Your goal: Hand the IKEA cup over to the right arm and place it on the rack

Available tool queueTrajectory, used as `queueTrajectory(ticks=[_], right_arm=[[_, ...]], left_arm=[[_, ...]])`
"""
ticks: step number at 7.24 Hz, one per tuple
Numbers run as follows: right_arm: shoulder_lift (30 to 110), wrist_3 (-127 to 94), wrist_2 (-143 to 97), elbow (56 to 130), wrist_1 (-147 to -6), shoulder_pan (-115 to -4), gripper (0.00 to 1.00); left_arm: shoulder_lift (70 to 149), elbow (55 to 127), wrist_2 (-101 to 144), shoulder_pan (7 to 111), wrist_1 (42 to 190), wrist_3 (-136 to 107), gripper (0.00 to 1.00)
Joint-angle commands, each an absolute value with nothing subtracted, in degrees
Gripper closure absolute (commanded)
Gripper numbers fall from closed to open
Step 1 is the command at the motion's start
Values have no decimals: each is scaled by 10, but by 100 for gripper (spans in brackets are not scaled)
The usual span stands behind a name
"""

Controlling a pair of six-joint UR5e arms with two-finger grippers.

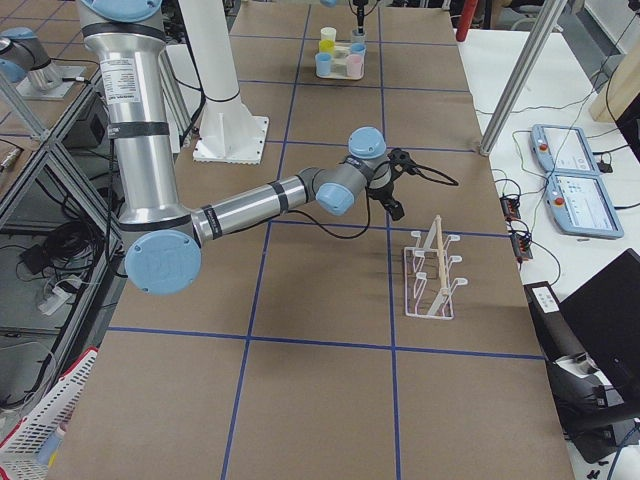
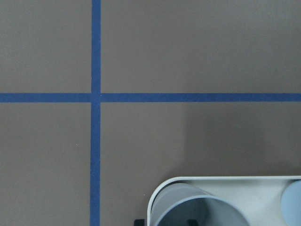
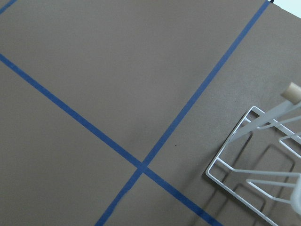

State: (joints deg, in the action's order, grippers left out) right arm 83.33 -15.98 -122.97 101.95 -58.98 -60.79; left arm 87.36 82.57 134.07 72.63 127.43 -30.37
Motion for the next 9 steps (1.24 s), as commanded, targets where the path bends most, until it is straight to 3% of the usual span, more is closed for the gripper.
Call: queueTrajectory(ticks=[1, 3, 4, 9], right_arm=[[833, -160, -1230, 1020, -590, -606, 0], [831, -160, -1230, 1020, -590, -606, 0], [826, -160, -1230, 1020, -590, -603, 0], [774, -150, -1230, 1015, -593, -596, 0]], left_arm=[[874, 821, 1339, 725, 1274, -302, 80], [874, 822, 1338, 724, 1274, -299, 89], [874, 823, 1337, 724, 1273, -293, 100], [882, 854, 1345, 776, 1267, -288, 100]])
